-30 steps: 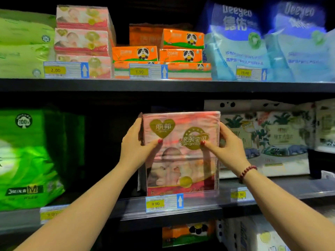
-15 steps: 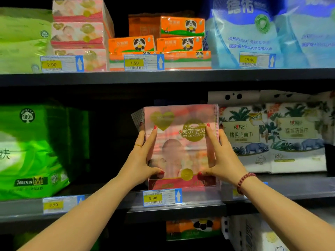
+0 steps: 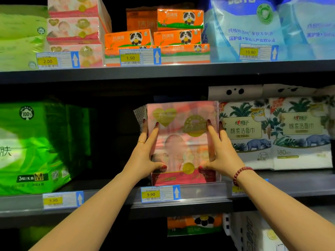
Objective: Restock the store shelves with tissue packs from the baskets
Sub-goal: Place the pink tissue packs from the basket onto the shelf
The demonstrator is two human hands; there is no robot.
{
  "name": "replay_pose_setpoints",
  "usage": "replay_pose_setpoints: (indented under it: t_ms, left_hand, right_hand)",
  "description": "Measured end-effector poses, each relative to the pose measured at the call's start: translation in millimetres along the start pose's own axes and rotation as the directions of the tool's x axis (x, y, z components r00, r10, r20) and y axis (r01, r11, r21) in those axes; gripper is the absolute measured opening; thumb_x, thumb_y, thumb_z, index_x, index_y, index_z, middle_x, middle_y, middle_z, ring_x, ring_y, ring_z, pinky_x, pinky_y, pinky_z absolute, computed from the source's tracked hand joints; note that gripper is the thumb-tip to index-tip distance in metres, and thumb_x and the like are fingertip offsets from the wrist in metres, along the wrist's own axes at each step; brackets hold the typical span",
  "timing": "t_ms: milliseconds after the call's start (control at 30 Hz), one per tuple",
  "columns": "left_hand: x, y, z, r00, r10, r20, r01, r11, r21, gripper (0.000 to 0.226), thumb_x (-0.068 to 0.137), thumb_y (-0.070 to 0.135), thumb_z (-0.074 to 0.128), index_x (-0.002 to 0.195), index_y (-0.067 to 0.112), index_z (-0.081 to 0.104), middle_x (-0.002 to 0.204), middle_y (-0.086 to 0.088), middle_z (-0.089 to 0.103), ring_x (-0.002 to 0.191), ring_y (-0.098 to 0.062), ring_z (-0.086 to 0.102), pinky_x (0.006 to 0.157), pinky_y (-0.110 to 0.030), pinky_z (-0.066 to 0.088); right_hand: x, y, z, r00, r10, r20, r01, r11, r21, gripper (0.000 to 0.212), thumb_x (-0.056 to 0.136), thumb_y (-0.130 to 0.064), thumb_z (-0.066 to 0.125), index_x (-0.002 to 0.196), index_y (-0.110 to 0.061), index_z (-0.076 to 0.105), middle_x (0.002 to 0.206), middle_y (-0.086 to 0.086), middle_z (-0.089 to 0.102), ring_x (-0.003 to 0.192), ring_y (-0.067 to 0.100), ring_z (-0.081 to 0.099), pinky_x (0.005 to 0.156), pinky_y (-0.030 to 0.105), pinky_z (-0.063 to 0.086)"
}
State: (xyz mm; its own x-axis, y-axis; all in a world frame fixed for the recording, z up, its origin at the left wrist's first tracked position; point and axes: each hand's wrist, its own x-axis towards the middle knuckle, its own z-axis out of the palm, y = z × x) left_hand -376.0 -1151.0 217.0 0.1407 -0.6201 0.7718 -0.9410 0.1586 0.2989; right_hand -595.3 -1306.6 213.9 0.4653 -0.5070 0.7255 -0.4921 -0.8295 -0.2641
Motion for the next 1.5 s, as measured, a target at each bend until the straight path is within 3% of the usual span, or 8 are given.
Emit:
replay_pose_setpoints:
  t_ms: [167, 267, 367, 500, 667, 933, 1167, 1500]
  left_hand:
    - [-9.8, 7.4, -2.3, 0.998, -0.052, 0.030, 0.051, 0.998, 0.021, 0.120, 0.071, 0.019, 0.085, 0.144, 0.053, -0.004, 0.162, 0.004, -0.005, 0.147, -0.018, 0.007, 0.113, -0.037, 0.032]
    - [-19.7, 7.8, -12.9, 0.998, -0.063, 0.026, 0.060, 0.991, 0.116, 0.107, 0.076, 0.027, 0.080, 0.146, 0.050, 0.002, 0.162, 0.001, 0.003, 0.147, -0.020, 0.012, 0.112, -0.040, 0.032]
    - [-32.0, 5.1, -32.3, 0.999, -0.027, -0.031, 0.033, 0.973, 0.228, 0.092, 0.080, 0.033, 0.075, 0.150, 0.039, 0.016, 0.160, 0.003, 0.016, 0.146, -0.018, 0.017, 0.110, -0.037, 0.032]
    - [-56.3, 3.8, -63.7, 0.994, -0.021, -0.103, 0.053, 0.947, 0.317, 0.074, 0.085, 0.032, 0.069, 0.148, 0.028, 0.031, 0.153, 0.001, 0.034, 0.144, -0.016, 0.024, 0.111, -0.030, 0.026]
    - [-127.0, -2.9, -120.1, 0.988, -0.017, -0.154, 0.093, 0.862, 0.498, 0.061, 0.082, 0.025, 0.072, 0.137, 0.013, 0.050, 0.134, -0.010, 0.055, 0.130, -0.027, 0.044, 0.103, -0.040, 0.042]
    - [-282.8, -13.9, -217.3, 0.954, -0.252, -0.163, 0.291, 0.646, 0.706, 0.057, 0.079, 0.026, 0.073, 0.130, 0.006, 0.056, 0.126, -0.014, 0.059, 0.120, -0.034, 0.052, 0.097, -0.048, 0.046]
    - [-448.2, 8.3, -297.0, 0.805, -0.523, -0.281, 0.542, 0.455, 0.706, 0.052, 0.074, 0.025, 0.066, 0.120, 0.002, 0.063, 0.116, -0.019, 0.064, 0.108, -0.038, 0.059, 0.087, -0.047, 0.052]
    - [-672.5, 63.0, -397.7, 0.479, -0.710, -0.516, 0.791, 0.095, 0.604, 0.057, 0.082, 0.026, 0.071, 0.135, 0.010, 0.053, 0.134, -0.012, 0.055, 0.128, -0.032, 0.046, 0.101, -0.044, 0.040]
  right_hand:
    - [-13.5, -12.6, -8.4, 1.000, 0.017, 0.000, -0.017, 0.992, -0.124, 0.125, 0.063, -0.043, 0.085, 0.152, -0.032, -0.002, 0.152, 0.009, 0.014, 0.134, 0.031, 0.030, 0.090, 0.041, 0.048]
    - [-28.5, -26.7, -17.0, 0.992, -0.026, -0.124, 0.001, 0.980, -0.201, 0.101, 0.070, -0.051, 0.078, 0.150, -0.024, 0.022, 0.156, 0.015, 0.020, 0.139, 0.032, 0.027, 0.104, 0.044, 0.038]
    - [-41.1, -52.5, -23.7, 0.960, -0.161, -0.228, 0.130, 0.980, -0.148, 0.076, 0.076, -0.042, 0.076, 0.139, -0.012, 0.046, 0.147, 0.015, 0.039, 0.132, 0.033, 0.039, 0.103, 0.047, 0.037]
    - [-51.9, -100.3, -15.6, 0.930, -0.328, -0.167, 0.321, 0.945, -0.068, 0.063, 0.078, -0.038, 0.073, 0.130, -0.008, 0.054, 0.133, 0.011, 0.054, 0.123, 0.030, 0.049, 0.100, 0.045, 0.042]
    - [-72.5, -169.9, 31.0, 0.876, -0.464, -0.135, 0.479, 0.869, 0.122, 0.056, 0.079, -0.035, 0.073, 0.126, -0.007, 0.058, 0.128, 0.011, 0.059, 0.117, 0.032, 0.053, 0.095, 0.046, 0.044]
    - [-135.0, -291.8, 109.3, 0.787, -0.617, -0.032, 0.583, 0.724, 0.369, 0.051, 0.079, -0.038, 0.072, 0.119, -0.010, 0.061, 0.120, 0.007, 0.062, 0.114, 0.031, 0.054, 0.090, 0.040, 0.040]
    - [-225.3, -405.6, 152.5, 0.661, -0.746, 0.083, 0.610, 0.598, 0.520, 0.050, 0.077, -0.037, 0.073, 0.118, -0.010, 0.063, 0.123, 0.008, 0.062, 0.116, 0.031, 0.054, 0.094, 0.040, 0.041]
    - [-370.0, -574.4, 173.4, 0.434, -0.882, 0.185, 0.597, 0.435, 0.673, 0.049, 0.082, -0.040, 0.067, 0.122, -0.014, 0.059, 0.117, 0.006, 0.062, 0.112, 0.030, 0.052, 0.090, 0.038, 0.038]
